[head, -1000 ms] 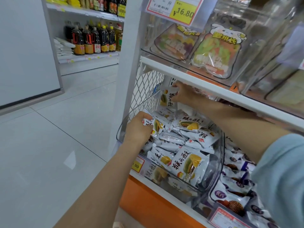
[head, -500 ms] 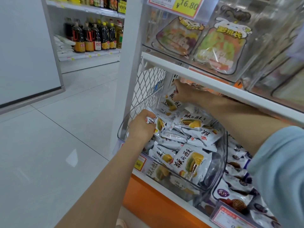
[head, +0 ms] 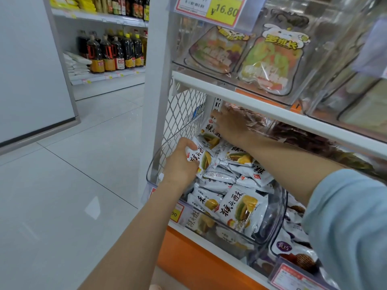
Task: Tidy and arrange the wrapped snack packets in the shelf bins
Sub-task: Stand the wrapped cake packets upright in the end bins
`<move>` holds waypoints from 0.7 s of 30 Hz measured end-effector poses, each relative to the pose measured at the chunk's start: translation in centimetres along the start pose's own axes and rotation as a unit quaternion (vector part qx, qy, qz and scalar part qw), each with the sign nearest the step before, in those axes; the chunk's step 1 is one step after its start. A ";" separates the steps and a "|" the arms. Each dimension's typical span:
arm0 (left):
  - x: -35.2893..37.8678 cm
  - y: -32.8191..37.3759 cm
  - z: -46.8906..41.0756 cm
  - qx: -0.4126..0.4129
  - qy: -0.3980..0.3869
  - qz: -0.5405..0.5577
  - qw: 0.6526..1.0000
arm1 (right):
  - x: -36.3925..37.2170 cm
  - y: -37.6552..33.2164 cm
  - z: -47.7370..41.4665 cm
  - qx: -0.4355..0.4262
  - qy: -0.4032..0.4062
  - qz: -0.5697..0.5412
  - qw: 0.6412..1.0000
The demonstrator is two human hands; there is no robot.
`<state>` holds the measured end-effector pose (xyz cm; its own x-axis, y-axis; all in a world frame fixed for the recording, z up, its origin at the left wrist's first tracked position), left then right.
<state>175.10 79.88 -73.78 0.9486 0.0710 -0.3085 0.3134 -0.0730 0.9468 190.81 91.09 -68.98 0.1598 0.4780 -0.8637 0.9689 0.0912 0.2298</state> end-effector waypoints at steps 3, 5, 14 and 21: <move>0.0 1.2 0.1 0.044 0.004 0.004 0.999 | -1.1 0.3 0.1 0.016 0.008 -0.073 0.997; -0.1 2.1 0.1 0.068 0.002 -0.007 0.998 | -2.3 0.9 0.7 0.019 0.022 -0.113 0.993; 1.0 5.1 -5.5 0.139 -0.025 -0.196 0.970 | -3.8 4.9 5.8 0.066 -0.169 -0.212 0.960; 6.6 7.8 -10.7 0.241 -0.118 -0.358 0.894 | -4.5 5.4 10.3 0.069 -0.202 -0.174 0.961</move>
<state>183.28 90.41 -67.49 0.4625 0.0638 -0.8843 0.7734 -0.5166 0.3673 197.25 80.38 -68.48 -0.1459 0.0597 -0.9875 0.9883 0.0535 -0.1427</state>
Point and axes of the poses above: each hand's wrist, its own z-axis away from the middle knuckle, its own x-axis out of the palm, y = z × x, the point moved 8 cm from there along -z, towards the middle knuckle, and after that the axes turned 9 degrees about y, right-handed, at the moved point
